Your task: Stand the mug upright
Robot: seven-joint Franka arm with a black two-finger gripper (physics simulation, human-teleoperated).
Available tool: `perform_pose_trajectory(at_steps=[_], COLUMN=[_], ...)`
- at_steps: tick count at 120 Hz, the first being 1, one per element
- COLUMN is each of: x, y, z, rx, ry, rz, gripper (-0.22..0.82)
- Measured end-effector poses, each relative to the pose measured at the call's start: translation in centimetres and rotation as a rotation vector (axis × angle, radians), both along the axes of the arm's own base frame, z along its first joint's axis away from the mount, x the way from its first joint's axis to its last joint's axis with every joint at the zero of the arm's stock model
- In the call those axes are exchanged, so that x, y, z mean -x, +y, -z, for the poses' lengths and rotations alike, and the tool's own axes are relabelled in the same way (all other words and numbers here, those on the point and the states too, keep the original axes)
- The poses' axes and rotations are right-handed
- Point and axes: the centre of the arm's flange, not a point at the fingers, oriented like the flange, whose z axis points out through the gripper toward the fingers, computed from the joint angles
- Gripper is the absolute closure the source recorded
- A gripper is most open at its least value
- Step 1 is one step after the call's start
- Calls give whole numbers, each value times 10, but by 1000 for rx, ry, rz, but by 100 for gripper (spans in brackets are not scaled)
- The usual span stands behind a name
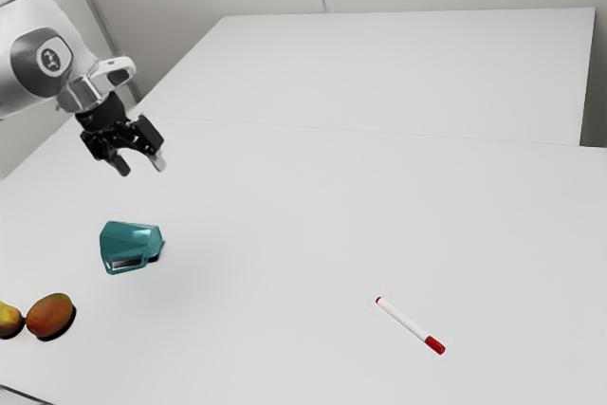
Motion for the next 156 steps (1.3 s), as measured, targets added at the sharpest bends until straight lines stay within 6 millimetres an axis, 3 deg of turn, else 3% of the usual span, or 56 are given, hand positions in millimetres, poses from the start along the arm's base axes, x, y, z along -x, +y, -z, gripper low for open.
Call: perform_pose_trajectory(at_steps=[12, 37, 74, 95, 122, 139, 156], x=[3, 11, 40, 55, 34, 33, 32], y=[20, 73, 148, 194, 215, 225, 229], z=[13, 61, 122, 147, 177, 185, 206], rx=[39, 151, 253, 275, 331, 374, 454], ry=[-20, -36, -39, -59, -76, -99, -103], rz=[-7, -69, -149, -179, -140, -133, -141], gripper=[0, 0, 0, 0, 0, 0, 0])
